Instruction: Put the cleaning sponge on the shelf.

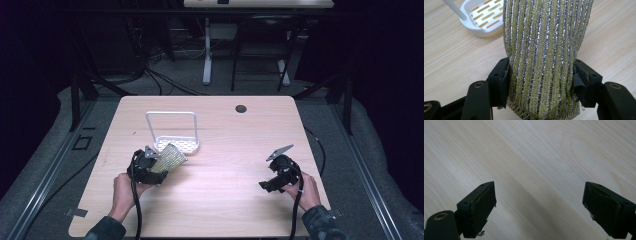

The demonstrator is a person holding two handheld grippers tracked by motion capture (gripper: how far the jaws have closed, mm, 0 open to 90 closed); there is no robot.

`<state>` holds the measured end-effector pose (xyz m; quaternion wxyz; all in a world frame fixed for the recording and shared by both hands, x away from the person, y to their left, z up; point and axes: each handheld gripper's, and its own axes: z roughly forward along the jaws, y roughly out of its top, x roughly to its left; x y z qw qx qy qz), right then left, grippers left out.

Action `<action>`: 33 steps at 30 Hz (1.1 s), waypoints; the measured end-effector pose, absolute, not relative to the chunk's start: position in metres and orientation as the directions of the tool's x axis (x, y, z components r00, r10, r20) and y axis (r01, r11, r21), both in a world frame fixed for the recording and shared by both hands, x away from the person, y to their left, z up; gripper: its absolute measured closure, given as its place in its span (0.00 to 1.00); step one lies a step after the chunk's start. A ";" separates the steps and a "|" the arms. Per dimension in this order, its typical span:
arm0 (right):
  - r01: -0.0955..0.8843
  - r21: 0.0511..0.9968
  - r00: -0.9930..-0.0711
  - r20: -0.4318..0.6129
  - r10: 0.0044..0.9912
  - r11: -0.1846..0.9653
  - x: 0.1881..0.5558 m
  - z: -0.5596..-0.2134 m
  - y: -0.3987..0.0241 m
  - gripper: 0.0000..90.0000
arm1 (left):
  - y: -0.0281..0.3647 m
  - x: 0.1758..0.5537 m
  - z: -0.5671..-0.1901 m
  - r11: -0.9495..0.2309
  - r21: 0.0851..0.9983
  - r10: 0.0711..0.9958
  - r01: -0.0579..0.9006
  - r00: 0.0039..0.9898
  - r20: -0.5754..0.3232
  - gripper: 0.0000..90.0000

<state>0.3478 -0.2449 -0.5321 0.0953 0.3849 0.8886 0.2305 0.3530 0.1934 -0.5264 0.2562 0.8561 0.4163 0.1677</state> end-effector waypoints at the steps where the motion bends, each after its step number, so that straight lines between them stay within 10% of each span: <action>1: 0.640 0.482 -0.686 0.007 0.728 0.598 0.348 -0.532 -0.245 0.12 | 0.194 0.354 -0.526 -0.521 0.578 0.799 0.628 0.596 0.072 0.43; 33: 0.643 0.477 -0.687 0.013 0.726 0.600 0.349 -0.534 -0.246 0.13 | 0.186 0.399 -0.516 -0.460 0.625 0.837 0.630 0.542 0.070 0.43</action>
